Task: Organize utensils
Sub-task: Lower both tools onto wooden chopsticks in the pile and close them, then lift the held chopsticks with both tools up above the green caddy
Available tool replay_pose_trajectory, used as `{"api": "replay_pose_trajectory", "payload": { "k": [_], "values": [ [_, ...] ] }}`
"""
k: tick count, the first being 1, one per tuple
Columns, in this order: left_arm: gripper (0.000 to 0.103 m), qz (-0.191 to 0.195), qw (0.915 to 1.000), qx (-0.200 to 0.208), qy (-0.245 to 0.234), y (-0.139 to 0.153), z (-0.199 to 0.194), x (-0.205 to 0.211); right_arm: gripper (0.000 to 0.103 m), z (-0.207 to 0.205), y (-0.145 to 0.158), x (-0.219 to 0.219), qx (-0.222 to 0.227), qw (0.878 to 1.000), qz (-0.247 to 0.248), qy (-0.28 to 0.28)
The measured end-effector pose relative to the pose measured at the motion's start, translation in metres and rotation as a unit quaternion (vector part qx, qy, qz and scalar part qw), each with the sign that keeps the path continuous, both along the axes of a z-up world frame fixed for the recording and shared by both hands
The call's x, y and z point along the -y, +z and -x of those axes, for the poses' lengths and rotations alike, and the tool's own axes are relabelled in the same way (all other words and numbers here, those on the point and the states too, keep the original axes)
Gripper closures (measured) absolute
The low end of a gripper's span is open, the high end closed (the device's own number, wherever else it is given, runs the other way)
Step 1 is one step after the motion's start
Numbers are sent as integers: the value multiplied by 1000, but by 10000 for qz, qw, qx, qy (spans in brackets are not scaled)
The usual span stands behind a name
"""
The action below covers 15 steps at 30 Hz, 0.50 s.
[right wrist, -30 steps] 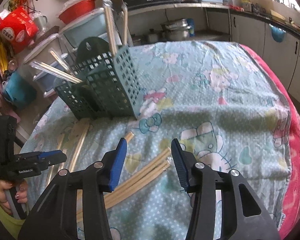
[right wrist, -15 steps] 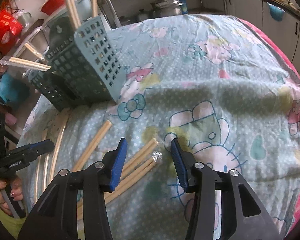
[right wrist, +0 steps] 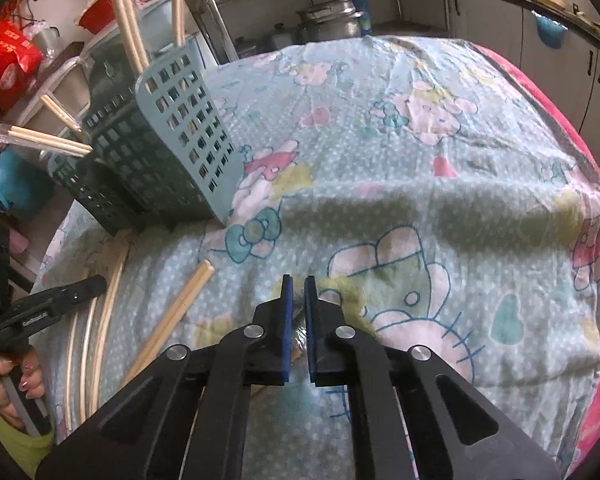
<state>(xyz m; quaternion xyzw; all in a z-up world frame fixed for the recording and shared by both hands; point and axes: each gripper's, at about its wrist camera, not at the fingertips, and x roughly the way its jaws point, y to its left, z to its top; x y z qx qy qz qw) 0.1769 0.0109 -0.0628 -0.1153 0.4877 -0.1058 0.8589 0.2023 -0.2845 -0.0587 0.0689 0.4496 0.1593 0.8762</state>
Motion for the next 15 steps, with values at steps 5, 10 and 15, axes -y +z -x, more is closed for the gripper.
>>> {"api": "replay_pose_trajectory", "payload": {
  "k": [5,10,15],
  "values": [
    [98,171,9997,174,-13,8,3,-4,99,9,18,-2,309,9994,-113,89],
    [98,290,9984,481,-7,27,12,-10,100,17,39,-6,590,9977,-282,201],
    [98,347,9961,808,22,49,21,-15,100,28,63,-16,897,9945,-409,362]
  ]
}}
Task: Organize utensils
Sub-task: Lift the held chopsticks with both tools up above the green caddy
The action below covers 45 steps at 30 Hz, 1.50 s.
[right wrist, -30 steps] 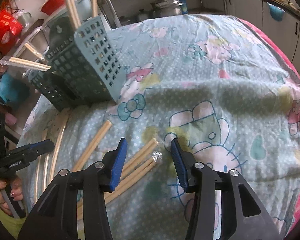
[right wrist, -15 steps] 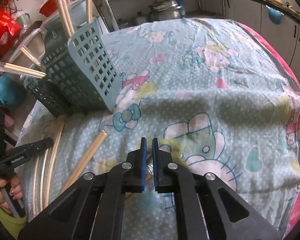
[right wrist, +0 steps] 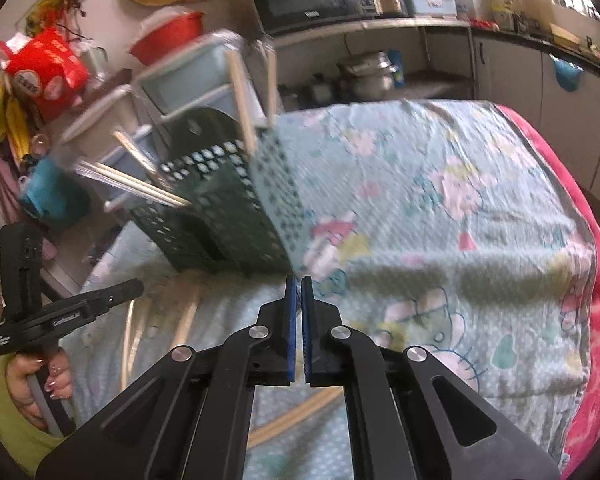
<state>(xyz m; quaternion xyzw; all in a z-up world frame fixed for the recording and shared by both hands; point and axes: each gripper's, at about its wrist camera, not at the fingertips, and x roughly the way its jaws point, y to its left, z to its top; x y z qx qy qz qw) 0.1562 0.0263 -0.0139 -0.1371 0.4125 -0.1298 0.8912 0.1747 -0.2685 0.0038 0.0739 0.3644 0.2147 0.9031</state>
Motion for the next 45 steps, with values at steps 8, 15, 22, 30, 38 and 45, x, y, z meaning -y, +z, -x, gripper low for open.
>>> {"api": "replay_pose_trajectory", "payload": {
  "k": [8,15,22,30,38,45],
  "values": [
    [98,90,9991,403,-8,27,6,3,101,15,31,-12,430,9988,-101,203],
    [98,116,9973,718,-18,50,9,4,101,24,50,-24,689,9968,-108,380],
    [99,130,9956,928,-36,66,11,4,101,32,67,-36,929,9940,-116,564],
    [99,125,9927,1201,-61,87,12,6,101,42,89,-45,1291,9887,-111,754],
    [99,58,9892,1459,-89,107,8,6,101,44,108,-48,1577,9845,-81,761],
    [100,13,9848,1732,-103,129,5,6,101,42,125,-46,1846,9803,-123,684]
  ]
}}
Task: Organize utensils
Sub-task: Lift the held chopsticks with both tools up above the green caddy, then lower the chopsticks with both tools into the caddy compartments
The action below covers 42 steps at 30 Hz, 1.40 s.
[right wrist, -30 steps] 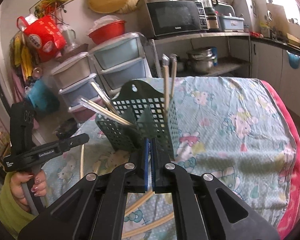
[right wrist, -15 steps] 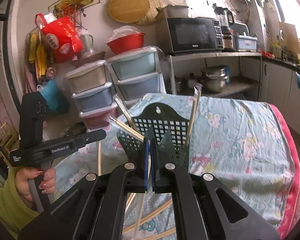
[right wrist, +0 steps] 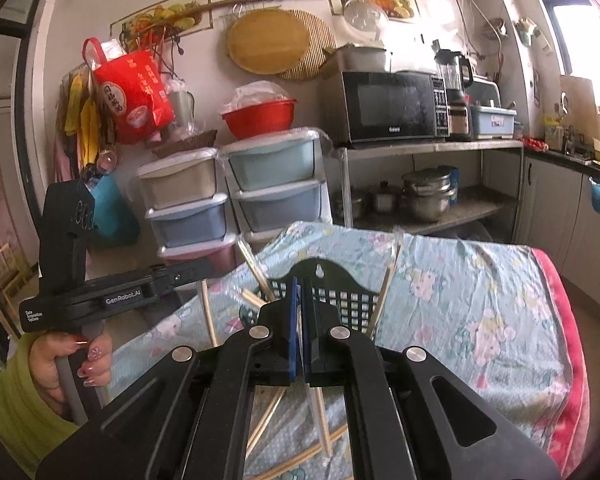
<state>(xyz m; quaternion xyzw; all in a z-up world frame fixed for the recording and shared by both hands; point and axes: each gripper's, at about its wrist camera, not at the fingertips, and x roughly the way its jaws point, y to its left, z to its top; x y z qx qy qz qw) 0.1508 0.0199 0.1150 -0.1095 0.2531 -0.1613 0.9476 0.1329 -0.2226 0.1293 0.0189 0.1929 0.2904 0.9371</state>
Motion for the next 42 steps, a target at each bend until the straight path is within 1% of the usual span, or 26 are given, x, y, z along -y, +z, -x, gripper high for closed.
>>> {"api": "replay_pose_trajectory", "payload": {
  "k": [6,17,22,24,31,36,42],
  "values": [
    [101,12,9998,177,47,15,-2,-4,101,-2,12,0,171,9998,-64,20],
    [101,-12,9978,642,142,54,-1,-12,101,-5,31,-7,418,9990,-178,47],
    [101,3,9965,822,143,70,-4,-13,101,-8,43,-10,543,9983,-227,13],
    [101,-6,9961,871,141,76,-6,-12,101,-8,49,-10,595,9978,-277,10],
    [101,136,9953,949,105,87,-15,-14,101,-9,68,-17,917,9954,-279,-13],
    [101,136,9934,1131,124,102,-17,-11,101,-13,80,-19,1128,9932,-280,-35],
    [101,105,9916,1279,182,116,-26,-6,101,-25,93,-22,1242,9918,-291,-87]
  ]
}}
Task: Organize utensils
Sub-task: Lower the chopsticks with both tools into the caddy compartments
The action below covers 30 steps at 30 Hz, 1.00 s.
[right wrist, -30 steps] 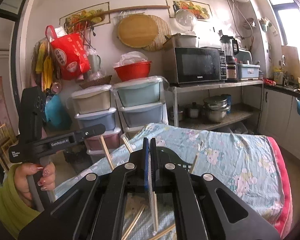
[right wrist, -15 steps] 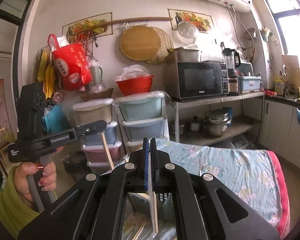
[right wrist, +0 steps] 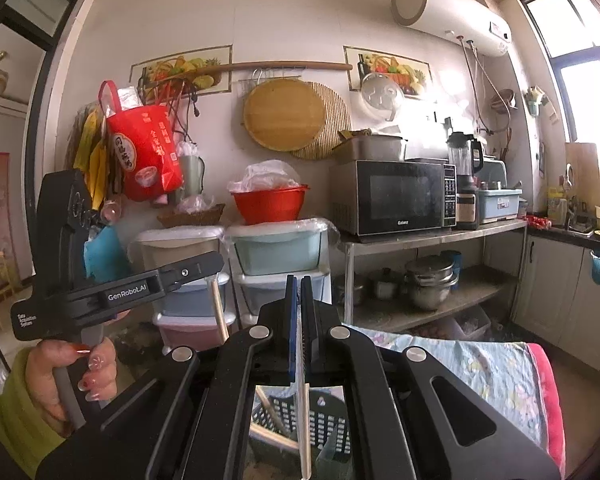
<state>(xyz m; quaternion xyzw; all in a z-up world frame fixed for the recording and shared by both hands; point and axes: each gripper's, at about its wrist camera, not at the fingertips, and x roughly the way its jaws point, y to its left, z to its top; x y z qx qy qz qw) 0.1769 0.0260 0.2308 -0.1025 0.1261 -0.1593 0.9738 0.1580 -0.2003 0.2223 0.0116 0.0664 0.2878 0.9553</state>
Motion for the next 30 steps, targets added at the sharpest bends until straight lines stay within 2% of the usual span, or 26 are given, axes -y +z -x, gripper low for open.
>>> {"api": "replay_pose_trajectory", "payload": {
  "k": [9,20,30],
  "values": [
    [101,56,10000,-26,69,-1,-21,2,101,-28,0,-1,-114,9998,21,-182],
    [101,120,9992,-378,72,-31,-41,3,101,-69,-22,5,-479,9974,-113,-533],
    [101,126,9976,-681,23,-56,-54,7,101,-86,-40,4,-735,9953,-176,-603]
  ]
}}
